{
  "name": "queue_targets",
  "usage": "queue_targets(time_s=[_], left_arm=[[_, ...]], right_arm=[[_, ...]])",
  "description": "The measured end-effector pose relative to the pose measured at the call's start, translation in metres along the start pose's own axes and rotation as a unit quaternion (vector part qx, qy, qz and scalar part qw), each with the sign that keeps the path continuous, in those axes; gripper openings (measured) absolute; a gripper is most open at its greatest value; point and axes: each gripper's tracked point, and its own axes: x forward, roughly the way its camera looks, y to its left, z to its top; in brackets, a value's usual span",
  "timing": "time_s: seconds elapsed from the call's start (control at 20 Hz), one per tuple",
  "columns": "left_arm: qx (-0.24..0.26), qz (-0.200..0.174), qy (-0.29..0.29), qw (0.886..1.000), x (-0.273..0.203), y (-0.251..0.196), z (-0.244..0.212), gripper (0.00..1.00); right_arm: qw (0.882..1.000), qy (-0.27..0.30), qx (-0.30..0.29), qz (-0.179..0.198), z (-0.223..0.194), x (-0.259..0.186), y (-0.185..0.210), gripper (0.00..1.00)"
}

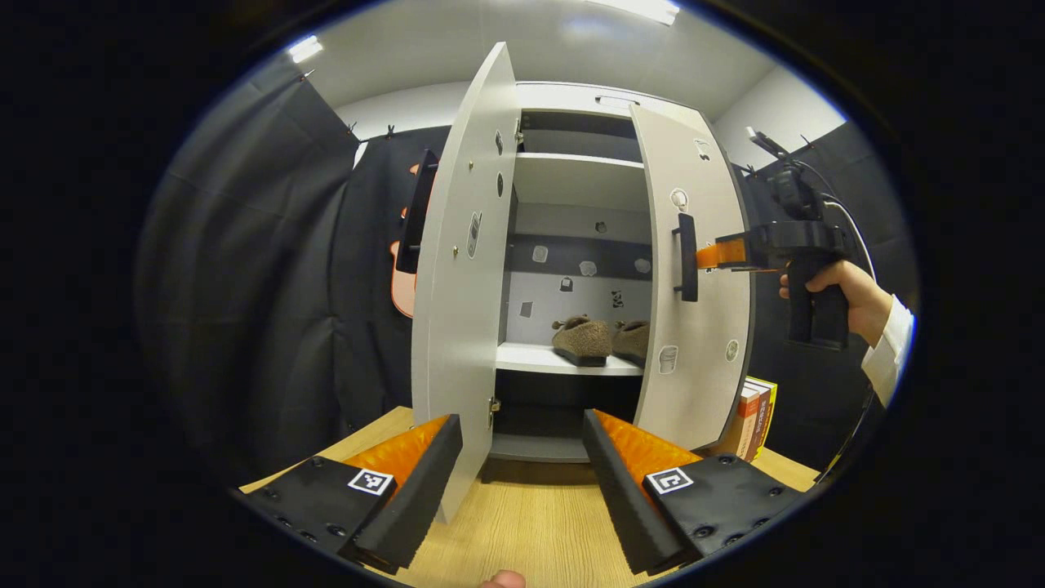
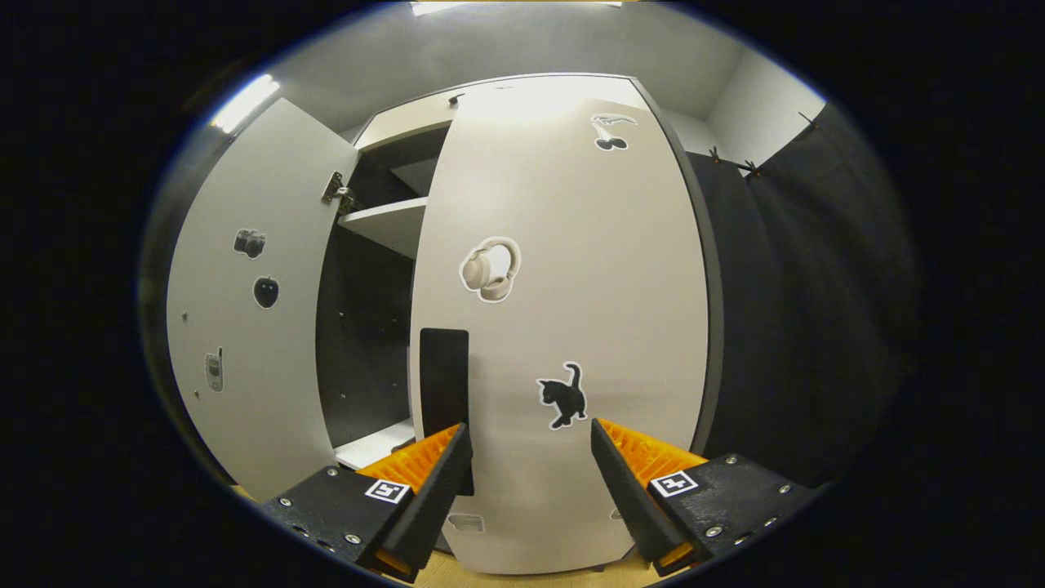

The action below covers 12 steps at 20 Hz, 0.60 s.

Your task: Grab one shoe with the right hand and put it into the shoe cabinet, grab the other shoe with the left hand and put it into the shoe cabinet; then close the right door with the right hand and the left door with the left hand.

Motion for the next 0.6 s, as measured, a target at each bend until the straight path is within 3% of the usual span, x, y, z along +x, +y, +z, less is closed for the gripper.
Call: queue_targets(time_s=[0.6], left_arm=[[0.005,0.016,-0.005,1.0,-0.003,0.014,0.008,0.97]], right_arm=[[1.0,-0.002,0.003,-0.024,-0.005,0.01,0.008,0.91]])
